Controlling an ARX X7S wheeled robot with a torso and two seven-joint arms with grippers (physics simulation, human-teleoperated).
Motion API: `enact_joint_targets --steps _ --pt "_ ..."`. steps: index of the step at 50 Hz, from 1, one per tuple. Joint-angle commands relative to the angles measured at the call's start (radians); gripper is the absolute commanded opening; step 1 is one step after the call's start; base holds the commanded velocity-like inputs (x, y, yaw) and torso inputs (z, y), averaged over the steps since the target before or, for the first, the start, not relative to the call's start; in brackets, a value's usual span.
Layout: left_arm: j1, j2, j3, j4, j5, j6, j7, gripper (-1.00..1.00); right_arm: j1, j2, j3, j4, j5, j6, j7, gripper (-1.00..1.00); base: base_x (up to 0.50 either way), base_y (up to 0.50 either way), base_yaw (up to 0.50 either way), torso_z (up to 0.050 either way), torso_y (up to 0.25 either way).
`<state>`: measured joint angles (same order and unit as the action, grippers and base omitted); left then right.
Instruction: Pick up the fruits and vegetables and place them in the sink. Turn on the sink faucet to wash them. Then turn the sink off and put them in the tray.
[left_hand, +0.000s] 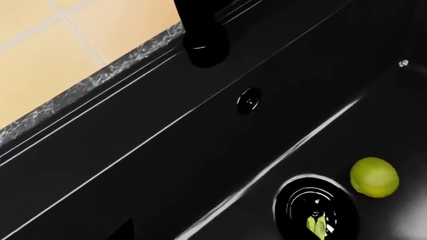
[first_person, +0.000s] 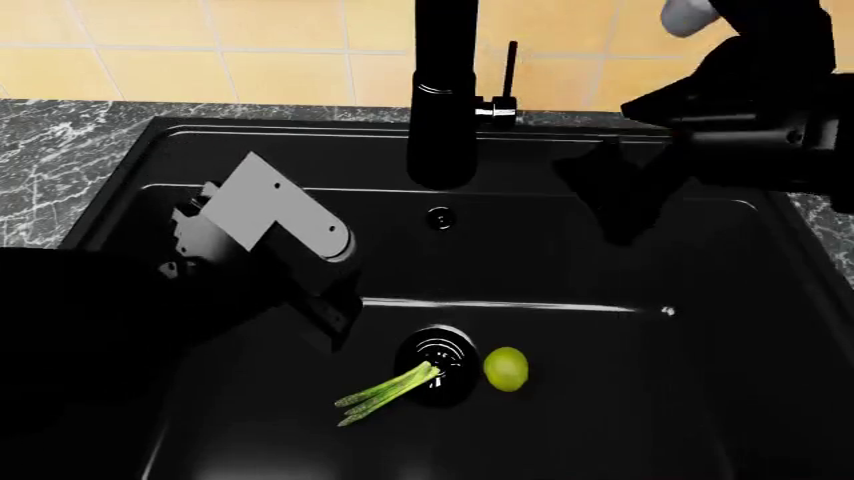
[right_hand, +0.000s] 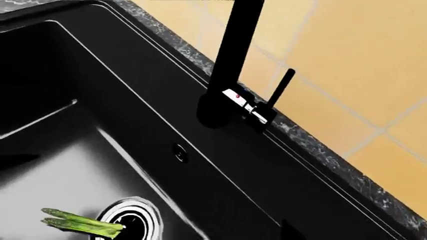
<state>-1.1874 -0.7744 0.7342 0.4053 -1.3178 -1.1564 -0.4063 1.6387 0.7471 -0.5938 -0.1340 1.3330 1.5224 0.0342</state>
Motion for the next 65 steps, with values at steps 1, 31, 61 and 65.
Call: enact_joint_targets --steps 1,31,61,65 --pt "0.002 -0.002 0.005 0.006 -0.012 -0.006 -0.003 1.0 0.018 0.054 -0.173 -0.022 0.129 -0.019 0.021 1.0 0.0 0.0 0.0 0.0 0.0" --pt "0.012 0.001 0.03 0.006 0.032 0.02 0.019 1.0 -0.109 -0.041 -0.389 0.058 -0.129 -0.187 -0.112 1.0 0.0 0.0 0.0 0.0 0.0" --pt "0.017 0.007 0.054 -0.004 0.062 0.034 0.034 1.0 -0.192 -0.199 -0.569 0.316 -0.342 -0.343 -0.22 1.0 0.0 0.0 0.0 0.0 0.0" --pt "0.017 0.003 0.052 -0.003 0.06 0.035 0.034 1.0 -0.204 -0.229 -0.593 0.363 -0.371 -0.37 -0.239 1.0 0.0 0.0 0.0 0.0 0.0"
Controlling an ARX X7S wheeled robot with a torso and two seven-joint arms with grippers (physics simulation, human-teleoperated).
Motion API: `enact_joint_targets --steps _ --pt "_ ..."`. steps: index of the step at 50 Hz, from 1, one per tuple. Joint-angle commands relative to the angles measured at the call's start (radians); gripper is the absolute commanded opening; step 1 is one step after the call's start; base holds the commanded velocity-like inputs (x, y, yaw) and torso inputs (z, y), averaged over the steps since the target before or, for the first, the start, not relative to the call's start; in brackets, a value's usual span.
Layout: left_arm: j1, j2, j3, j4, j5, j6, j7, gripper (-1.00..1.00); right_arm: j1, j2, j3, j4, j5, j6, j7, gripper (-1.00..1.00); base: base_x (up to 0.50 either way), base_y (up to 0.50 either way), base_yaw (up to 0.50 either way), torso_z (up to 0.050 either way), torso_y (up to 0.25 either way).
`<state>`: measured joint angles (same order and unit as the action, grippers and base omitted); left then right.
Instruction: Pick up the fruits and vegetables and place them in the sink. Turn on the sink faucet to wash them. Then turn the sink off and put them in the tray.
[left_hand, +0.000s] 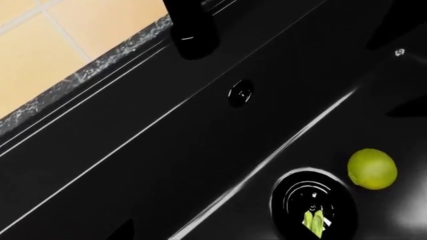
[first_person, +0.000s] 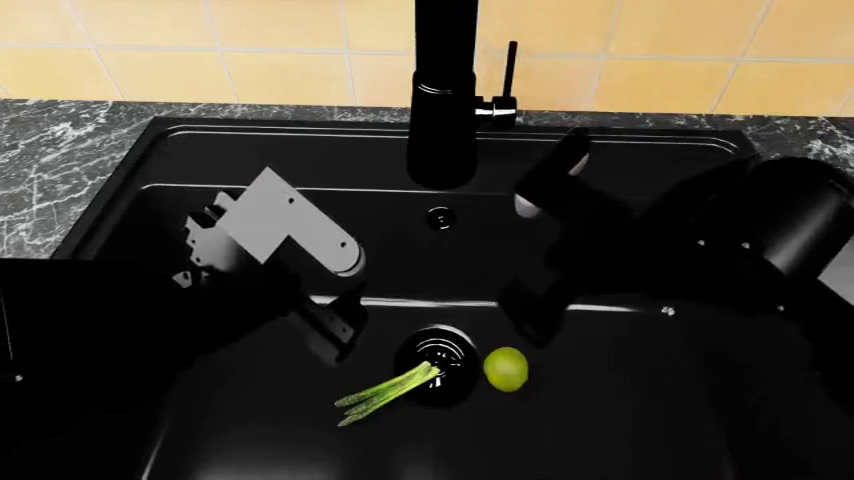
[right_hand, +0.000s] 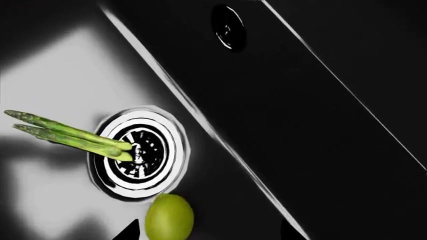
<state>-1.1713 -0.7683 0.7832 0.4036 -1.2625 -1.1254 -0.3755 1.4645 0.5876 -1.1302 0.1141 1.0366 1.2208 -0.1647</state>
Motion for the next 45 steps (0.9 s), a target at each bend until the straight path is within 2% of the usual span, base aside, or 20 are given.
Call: enact_joint_targets --steps 1,17,45 --pt "0.001 -0.004 0.003 -0.001 0.004 0.004 0.003 1.0 -0.031 -0.077 -0.064 0.124 -0.081 -0.072 -0.042 1.0 0.0 0.0 0.0 0.0 0.0" --pt "0.019 -0.004 0.011 -0.003 0.019 0.029 0.016 1.0 -0.089 -0.14 -0.094 0.261 -0.14 -0.145 -0.039 1.0 0.0 0.0 0.0 0.0 0.0" --pt "0.021 -0.004 0.02 -0.006 0.027 0.039 0.023 1.0 -0.153 -0.247 -0.154 0.463 -0.171 -0.191 -0.133 1.0 0.0 0.0 0.0 0.0 0.0"
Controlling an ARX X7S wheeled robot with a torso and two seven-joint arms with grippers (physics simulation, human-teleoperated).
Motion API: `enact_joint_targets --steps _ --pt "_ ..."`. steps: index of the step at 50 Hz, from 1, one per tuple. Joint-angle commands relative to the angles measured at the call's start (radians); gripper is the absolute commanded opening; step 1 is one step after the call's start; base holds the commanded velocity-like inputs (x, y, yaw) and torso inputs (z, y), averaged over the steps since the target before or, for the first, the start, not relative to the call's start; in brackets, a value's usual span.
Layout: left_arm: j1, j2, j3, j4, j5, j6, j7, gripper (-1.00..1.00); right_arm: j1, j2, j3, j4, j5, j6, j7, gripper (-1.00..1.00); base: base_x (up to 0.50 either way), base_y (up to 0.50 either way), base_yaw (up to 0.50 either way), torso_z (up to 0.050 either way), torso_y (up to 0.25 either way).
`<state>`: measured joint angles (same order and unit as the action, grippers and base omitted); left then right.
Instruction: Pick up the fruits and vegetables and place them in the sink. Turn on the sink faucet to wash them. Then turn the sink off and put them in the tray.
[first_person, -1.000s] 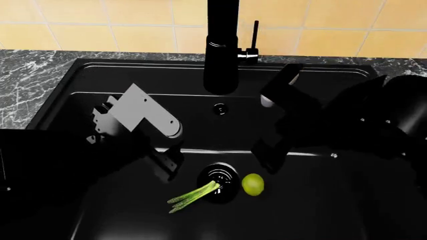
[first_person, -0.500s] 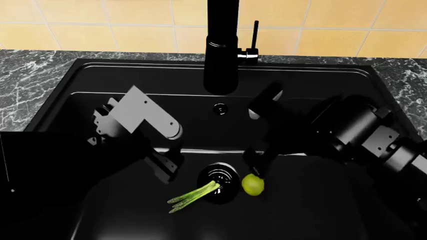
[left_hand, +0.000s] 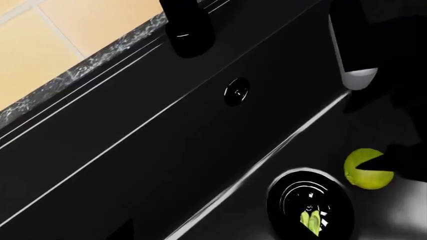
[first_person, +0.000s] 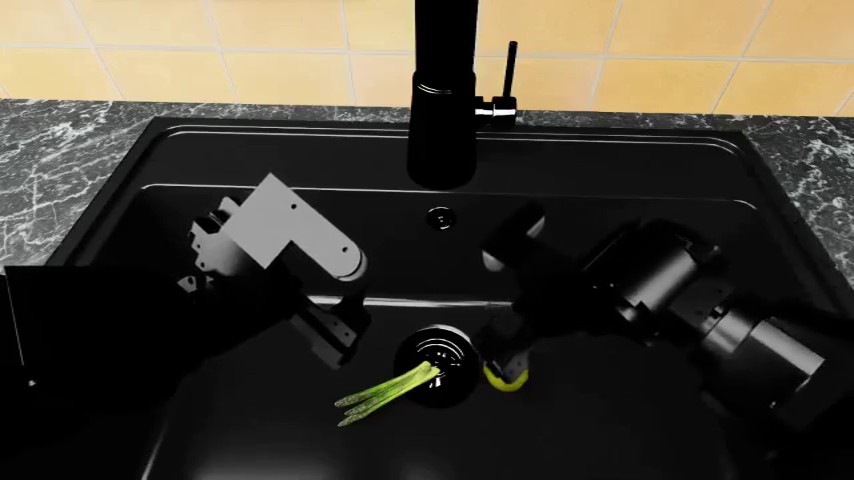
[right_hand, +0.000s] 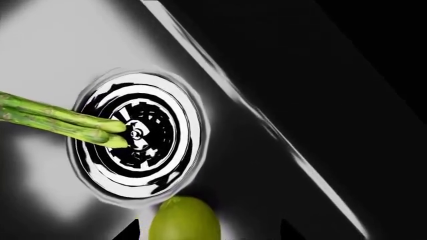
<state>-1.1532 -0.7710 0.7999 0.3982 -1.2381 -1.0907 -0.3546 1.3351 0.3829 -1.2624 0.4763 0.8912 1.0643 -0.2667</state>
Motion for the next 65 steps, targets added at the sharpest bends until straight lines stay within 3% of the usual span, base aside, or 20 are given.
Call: enact_joint_targets --steps 1,27,46,47,53,65 --pt "0.004 -0.002 0.005 -0.002 0.005 0.006 0.004 1.0 -0.026 -0.048 -0.024 0.114 -0.029 -0.041 -0.035 1.0 0.0 0.0 0.0 0.0 0.0" --pt "0.019 -0.013 0.014 -0.012 0.023 0.025 0.016 1.0 -0.085 -0.13 -0.071 0.313 -0.078 -0.104 -0.1 1.0 0.0 0.0 0.0 0.0 0.0" --pt "0.022 -0.012 0.019 -0.019 0.031 0.035 0.022 1.0 -0.133 -0.139 -0.07 0.334 -0.069 -0.119 -0.116 1.0 0.0 0.0 0.0 0.0 0.0" --pt "0.022 -0.012 0.019 -0.018 0.03 0.035 0.021 1.0 -0.134 -0.137 -0.066 0.335 -0.068 -0.123 -0.112 -1.0 0.0 0.0 0.0 0.0 0.0" --pt "0.023 -0.012 0.02 -0.016 0.027 0.033 0.017 1.0 -0.126 -0.08 -0.024 0.234 -0.031 -0.091 -0.051 -1.0 0.0 0.0 0.0 0.0 0.0" --pt "0.031 -0.011 0.037 -0.023 0.051 0.046 0.038 1.0 -0.112 0.157 0.113 -0.183 0.13 0.07 0.173 -1.0 0.0 0.0 0.0 0.0 0.0"
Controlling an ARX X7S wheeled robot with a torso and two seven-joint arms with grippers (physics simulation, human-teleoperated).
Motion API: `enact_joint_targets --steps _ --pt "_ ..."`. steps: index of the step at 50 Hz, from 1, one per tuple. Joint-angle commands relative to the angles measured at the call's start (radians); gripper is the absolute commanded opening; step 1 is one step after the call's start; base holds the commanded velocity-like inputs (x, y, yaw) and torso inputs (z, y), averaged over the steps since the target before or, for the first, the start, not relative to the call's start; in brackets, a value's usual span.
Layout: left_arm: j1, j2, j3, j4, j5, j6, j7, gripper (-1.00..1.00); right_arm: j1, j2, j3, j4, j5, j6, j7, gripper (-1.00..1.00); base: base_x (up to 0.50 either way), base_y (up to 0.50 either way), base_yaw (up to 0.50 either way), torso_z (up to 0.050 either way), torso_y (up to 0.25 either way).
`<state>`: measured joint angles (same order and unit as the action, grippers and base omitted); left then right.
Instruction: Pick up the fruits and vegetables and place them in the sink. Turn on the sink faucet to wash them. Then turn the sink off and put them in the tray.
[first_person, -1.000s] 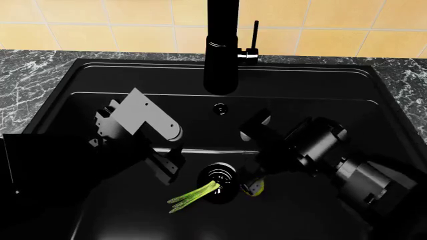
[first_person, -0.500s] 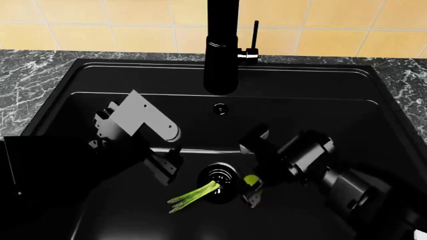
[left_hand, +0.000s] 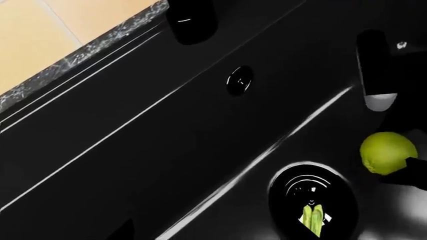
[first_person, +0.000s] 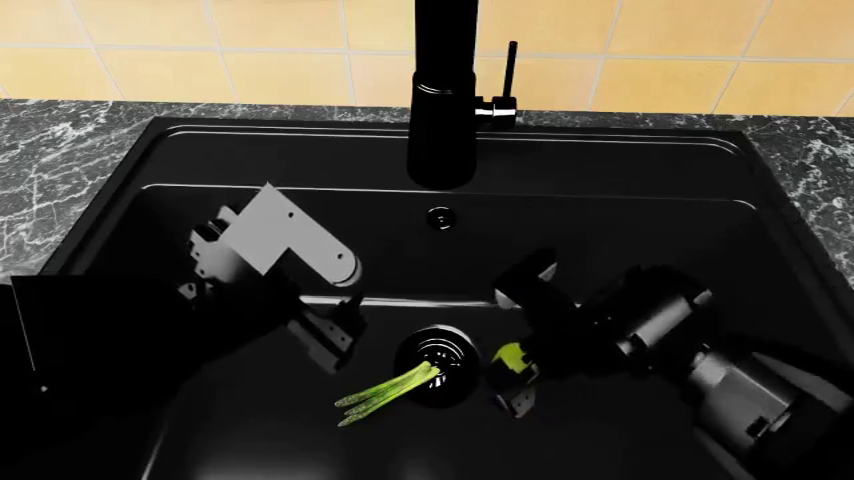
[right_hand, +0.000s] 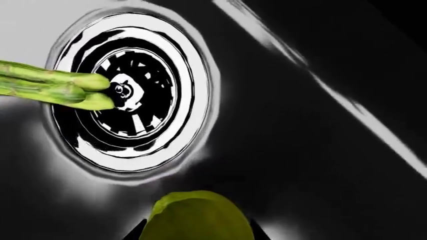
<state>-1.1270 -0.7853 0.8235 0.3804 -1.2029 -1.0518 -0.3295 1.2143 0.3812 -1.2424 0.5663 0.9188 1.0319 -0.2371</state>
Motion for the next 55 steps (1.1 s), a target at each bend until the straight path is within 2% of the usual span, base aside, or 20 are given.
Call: enact_joint_targets --steps 1,17,28,35,45,55 --pt "0.004 0.005 0.017 -0.006 0.018 0.005 0.015 1.0 0.01 0.174 0.099 -0.297 0.11 0.107 0.151 -1.0 0.0 0.0 0.0 0.0 0.0" --pt "-0.059 0.075 0.145 -0.057 0.108 -0.05 0.143 1.0 0.066 0.358 0.249 -0.598 0.269 0.193 0.318 -1.0 0.0 0.0 0.0 0.0 0.0" --pt "-0.099 0.165 0.23 -0.207 0.172 -0.045 0.279 1.0 0.119 0.46 0.372 -0.768 0.449 0.274 0.493 -1.0 0.0 0.0 0.0 0.0 0.0" --pt "-0.127 0.223 0.262 -0.309 0.178 -0.038 0.385 1.0 0.138 0.508 0.428 -0.835 0.558 0.296 0.587 -1.0 0.0 0.0 0.0 0.0 0.0" --pt "-0.147 0.296 0.298 -0.437 0.208 -0.009 0.478 1.0 0.179 0.578 0.48 -0.907 0.705 0.32 0.708 -1.0 0.0 0.0 0.0 0.0 0.0" --pt "-0.162 0.32 0.385 -0.486 0.262 -0.007 0.564 1.0 0.194 0.629 0.508 -0.938 0.761 0.305 0.749 -1.0 0.0 0.0 0.0 0.0 0.0"
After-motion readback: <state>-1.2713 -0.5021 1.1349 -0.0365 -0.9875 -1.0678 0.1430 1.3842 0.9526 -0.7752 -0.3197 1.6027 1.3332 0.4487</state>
